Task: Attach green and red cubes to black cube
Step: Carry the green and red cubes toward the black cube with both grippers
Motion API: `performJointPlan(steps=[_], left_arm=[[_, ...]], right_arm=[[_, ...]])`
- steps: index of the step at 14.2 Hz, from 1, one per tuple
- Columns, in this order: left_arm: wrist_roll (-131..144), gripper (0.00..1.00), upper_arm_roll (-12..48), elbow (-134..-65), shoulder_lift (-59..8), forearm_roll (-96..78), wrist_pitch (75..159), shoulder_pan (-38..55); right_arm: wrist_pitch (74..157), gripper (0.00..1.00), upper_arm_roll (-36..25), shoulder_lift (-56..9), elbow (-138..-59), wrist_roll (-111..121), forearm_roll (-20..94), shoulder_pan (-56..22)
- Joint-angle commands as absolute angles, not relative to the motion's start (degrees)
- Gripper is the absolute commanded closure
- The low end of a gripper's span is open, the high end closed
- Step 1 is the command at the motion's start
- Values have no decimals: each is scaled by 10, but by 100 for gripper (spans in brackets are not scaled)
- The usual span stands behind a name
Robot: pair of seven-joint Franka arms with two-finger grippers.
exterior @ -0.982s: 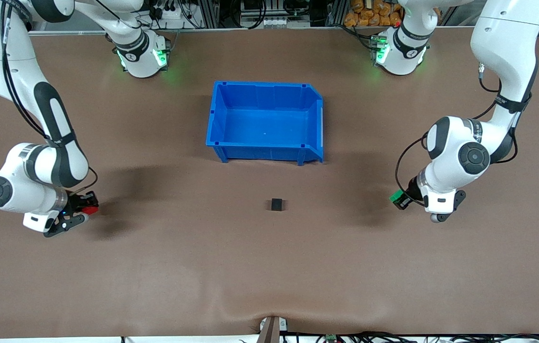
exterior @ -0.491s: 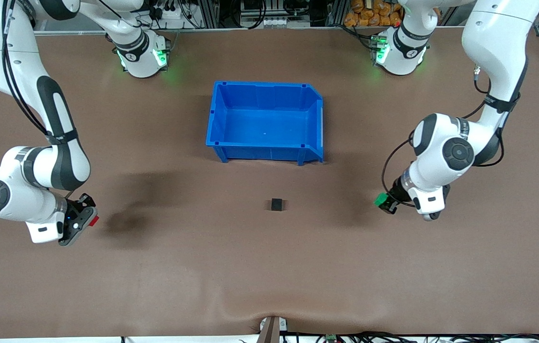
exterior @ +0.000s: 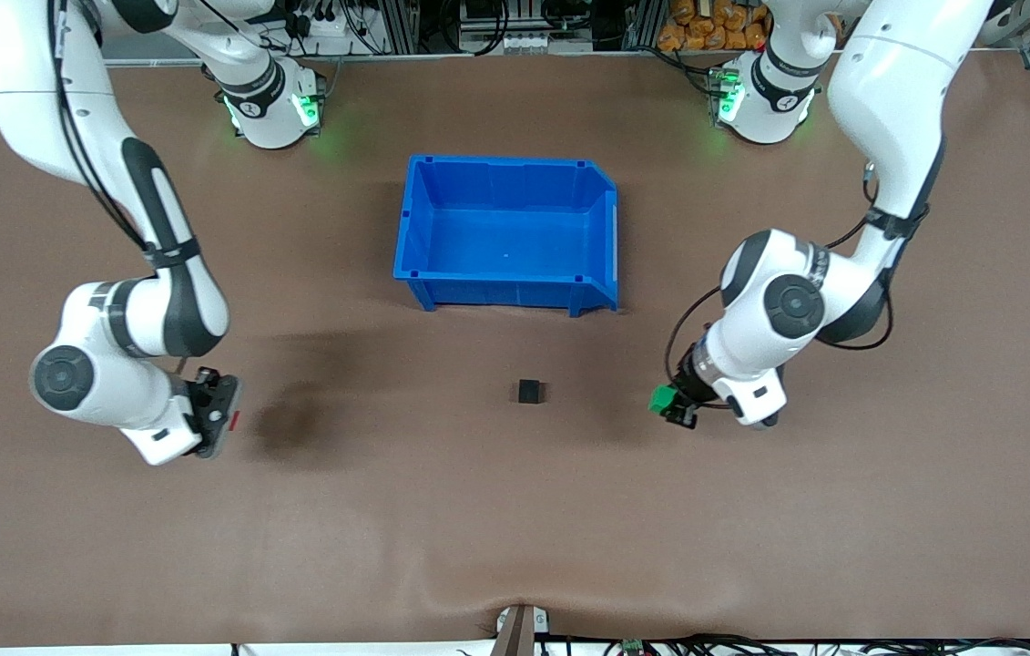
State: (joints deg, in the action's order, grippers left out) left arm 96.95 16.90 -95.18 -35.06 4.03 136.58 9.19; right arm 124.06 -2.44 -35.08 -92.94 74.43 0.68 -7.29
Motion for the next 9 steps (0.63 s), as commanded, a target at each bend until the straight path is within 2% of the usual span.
performJointPlan(steps=[1,4,9], left_arm=[[987,100,167,-874,-405,42,1344,130],[1019,100,162,-839,-438,45,1323,173],[1070,100,106,-785,-491,43,1322,248]], right_arm=[[1207,100,-25,-349,-904,758,4,-113],[1207,100,-25,-349,-901,755,4,-146],[1202,100,-25,-348,-903,753,7,-156]])
